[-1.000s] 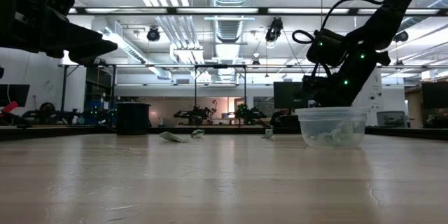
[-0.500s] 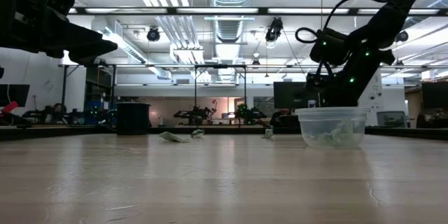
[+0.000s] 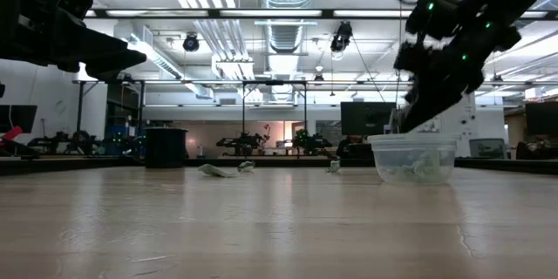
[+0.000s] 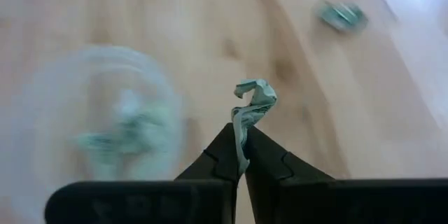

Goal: Pick and place Stevia / Truvia into bins
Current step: Put the white stevia packet into the right transparent container

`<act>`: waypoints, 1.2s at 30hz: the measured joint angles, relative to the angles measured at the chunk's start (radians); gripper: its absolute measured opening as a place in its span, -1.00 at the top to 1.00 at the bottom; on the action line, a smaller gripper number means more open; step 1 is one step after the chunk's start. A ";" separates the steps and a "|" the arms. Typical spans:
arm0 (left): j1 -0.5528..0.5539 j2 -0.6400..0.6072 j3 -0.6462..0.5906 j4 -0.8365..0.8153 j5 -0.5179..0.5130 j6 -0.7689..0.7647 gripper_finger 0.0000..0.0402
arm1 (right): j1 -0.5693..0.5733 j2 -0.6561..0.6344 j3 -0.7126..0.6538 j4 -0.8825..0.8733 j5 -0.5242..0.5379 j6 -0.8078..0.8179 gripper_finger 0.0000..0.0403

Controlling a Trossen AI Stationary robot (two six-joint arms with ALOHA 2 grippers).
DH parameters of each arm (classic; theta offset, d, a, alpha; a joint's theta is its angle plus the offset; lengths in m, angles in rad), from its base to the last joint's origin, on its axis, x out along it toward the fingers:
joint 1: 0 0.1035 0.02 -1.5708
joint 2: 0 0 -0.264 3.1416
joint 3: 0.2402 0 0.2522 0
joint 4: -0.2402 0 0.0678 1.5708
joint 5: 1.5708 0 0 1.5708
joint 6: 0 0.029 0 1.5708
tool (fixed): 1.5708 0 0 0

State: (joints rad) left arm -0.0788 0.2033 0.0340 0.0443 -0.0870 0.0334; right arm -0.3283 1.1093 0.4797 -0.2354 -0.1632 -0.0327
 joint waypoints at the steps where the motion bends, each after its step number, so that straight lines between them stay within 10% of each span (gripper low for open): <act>1: 0.000 0.000 0.000 -0.001 0.000 0.000 -0.06 | 0.015 -0.017 0.000 0.001 -0.014 -0.004 0.96; 36: 0.000 -0.001 0.000 -0.001 0.000 0.000 -0.06 | 0.204 -0.046 0.002 0.115 -0.208 -0.005 0.82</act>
State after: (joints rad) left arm -0.0788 0.2024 0.0338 0.0437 -0.0870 0.0334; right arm -0.1238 1.0637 0.4816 -0.1207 -0.3717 -0.0382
